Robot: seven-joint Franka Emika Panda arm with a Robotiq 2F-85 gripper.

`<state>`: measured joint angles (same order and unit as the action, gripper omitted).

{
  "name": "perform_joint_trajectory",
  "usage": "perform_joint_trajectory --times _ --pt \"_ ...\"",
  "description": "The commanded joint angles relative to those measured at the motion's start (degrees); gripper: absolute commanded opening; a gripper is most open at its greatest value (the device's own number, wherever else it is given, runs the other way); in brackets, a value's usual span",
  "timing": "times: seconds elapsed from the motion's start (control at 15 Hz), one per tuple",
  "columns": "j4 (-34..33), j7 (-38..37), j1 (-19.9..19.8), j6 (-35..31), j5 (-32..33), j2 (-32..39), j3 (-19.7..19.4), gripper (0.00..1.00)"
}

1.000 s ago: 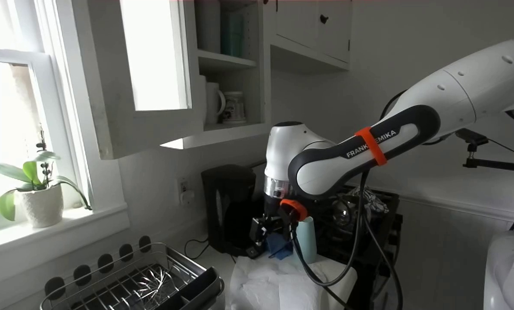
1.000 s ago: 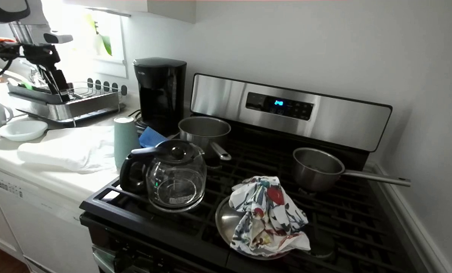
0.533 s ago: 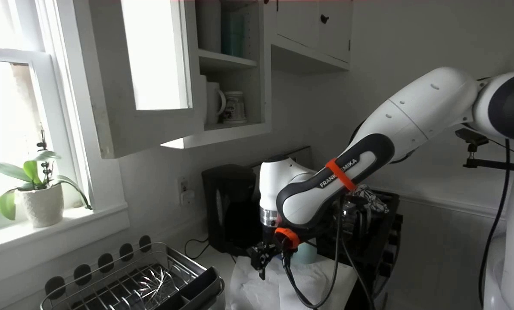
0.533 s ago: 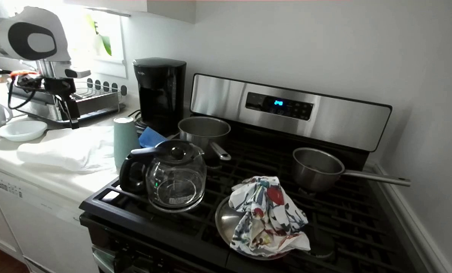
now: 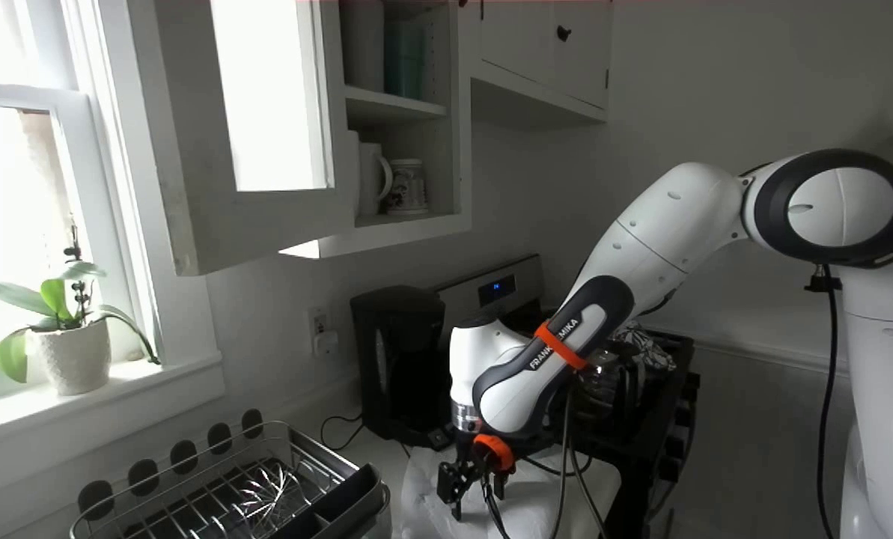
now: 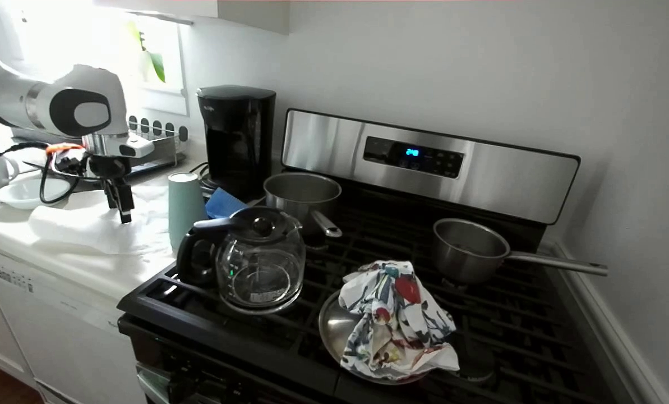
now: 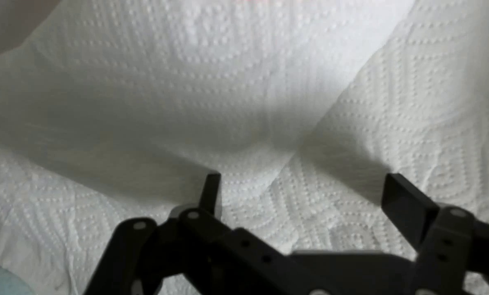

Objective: Use the paper towel to wipe the counter

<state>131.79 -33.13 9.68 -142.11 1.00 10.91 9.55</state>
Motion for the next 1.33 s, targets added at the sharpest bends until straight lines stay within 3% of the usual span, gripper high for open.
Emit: perform_joint_trajectory --times 0.0,0.13,0.2,0.93,1.27 --pt "-1.8 0.8 0.7 1.3 -1.6 2.6 -1.7 1.00" --pt "-1.9 0.5 0.8 1.7 -1.5 2.4 -2.2 1.00" --pt "-1.9 0.7 0.7 2.1 -1.5 2.2 -2.4 0.82" --pt "-2.4 -2.2 0.5 9.6 2.9 -0.4 -6.2 0.02" --pt "-4.4 0.3 0.3 14.4 2.8 0.7 -5.6 0.00"
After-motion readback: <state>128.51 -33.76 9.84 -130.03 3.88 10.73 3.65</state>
